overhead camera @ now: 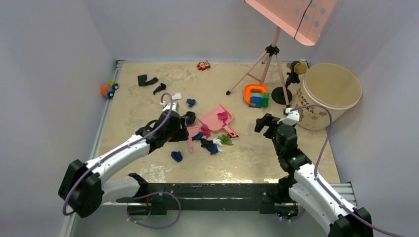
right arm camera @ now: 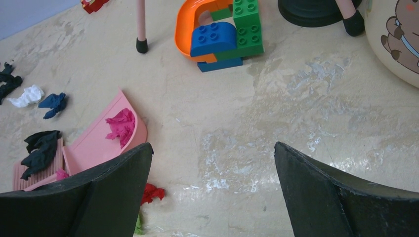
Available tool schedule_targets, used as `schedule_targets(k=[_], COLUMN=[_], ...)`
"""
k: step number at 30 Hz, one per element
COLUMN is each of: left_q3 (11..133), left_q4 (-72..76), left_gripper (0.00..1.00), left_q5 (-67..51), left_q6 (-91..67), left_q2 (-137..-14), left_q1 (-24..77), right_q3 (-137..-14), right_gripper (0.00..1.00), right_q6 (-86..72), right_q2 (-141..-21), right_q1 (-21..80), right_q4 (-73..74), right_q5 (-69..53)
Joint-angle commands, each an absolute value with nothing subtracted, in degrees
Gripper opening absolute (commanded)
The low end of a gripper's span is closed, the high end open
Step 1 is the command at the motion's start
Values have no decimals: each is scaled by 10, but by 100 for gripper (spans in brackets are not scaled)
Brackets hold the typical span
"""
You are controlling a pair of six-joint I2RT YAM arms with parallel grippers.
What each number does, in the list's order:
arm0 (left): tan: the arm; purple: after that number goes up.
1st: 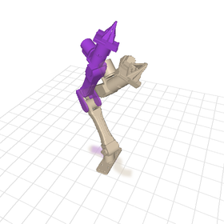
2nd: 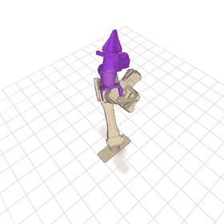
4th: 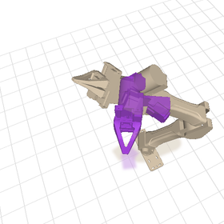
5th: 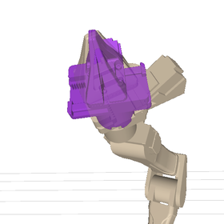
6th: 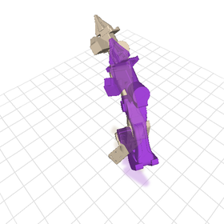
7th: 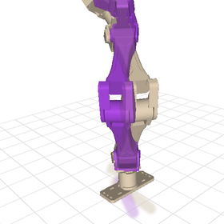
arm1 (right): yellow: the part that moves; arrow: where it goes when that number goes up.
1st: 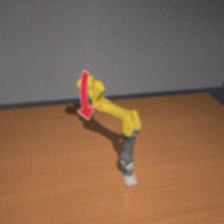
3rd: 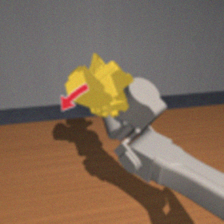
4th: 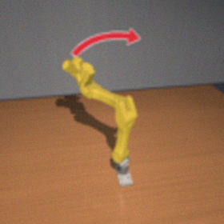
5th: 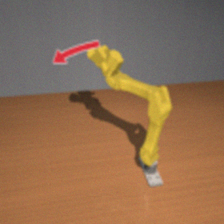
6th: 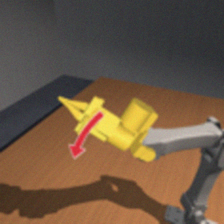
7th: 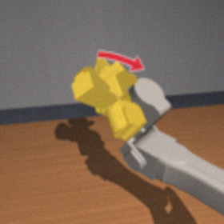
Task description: Sweep away the paper scraps from the table
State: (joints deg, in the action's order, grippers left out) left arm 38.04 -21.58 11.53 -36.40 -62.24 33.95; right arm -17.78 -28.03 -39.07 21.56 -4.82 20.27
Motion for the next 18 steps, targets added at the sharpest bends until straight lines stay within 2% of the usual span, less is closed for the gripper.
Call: schedule_targets(k=[1, 3, 9, 18], left_q3=[427, 441, 499, 500], left_q4=[-239, -242, -306, -282], left_gripper=[65, 61, 66, 59], left_q5=[131, 141, 235, 248], left_q6=[-434, -462, -524, -558], left_q2=[-692, -724, -807, -893], left_q1=[365, 379, 439, 456], right_q3=[-203, -202, -201, -200], right_gripper=[99, 99, 99, 99], right_q6=[-279, -279, -283, -287], right_q2=[-392, -389, -385, -380], right_q1=[219, 219, 219, 218], right_q4=[-66, -65, -62, -58], right_q5=[223, 224, 227, 231])
